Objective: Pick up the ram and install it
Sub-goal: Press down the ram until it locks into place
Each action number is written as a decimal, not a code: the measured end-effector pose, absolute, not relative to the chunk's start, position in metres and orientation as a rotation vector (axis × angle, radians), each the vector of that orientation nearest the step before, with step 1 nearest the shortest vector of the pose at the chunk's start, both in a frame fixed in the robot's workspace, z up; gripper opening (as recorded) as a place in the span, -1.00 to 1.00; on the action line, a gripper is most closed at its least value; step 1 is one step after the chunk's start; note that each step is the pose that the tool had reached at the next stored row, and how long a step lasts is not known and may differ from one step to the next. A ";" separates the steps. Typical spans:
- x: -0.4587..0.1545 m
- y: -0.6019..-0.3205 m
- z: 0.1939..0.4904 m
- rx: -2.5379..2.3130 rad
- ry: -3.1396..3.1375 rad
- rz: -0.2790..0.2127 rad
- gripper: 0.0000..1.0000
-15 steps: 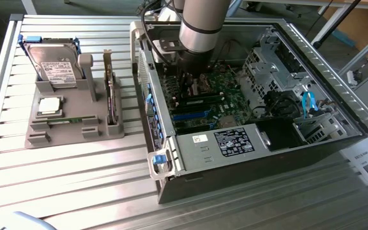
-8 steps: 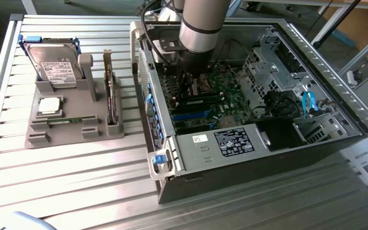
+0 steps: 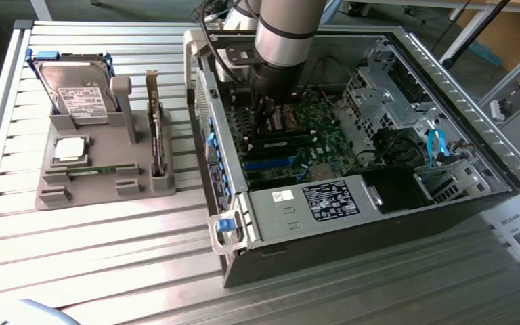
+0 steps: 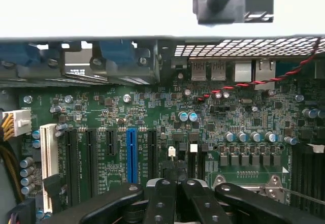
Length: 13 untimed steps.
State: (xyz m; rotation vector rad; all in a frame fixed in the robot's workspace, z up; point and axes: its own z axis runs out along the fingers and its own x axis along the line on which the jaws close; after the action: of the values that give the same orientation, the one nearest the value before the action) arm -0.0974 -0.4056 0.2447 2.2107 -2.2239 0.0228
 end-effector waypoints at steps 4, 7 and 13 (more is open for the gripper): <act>-0.097 -0.406 0.254 2.211 -2.224 0.023 -0.80; -0.097 -0.406 0.262 2.211 -2.224 0.023 -0.80; -0.097 -0.406 0.277 2.211 -2.224 0.023 -0.80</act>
State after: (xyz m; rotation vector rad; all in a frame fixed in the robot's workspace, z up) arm -0.0974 -0.4056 0.2766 2.2106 -2.2238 0.0226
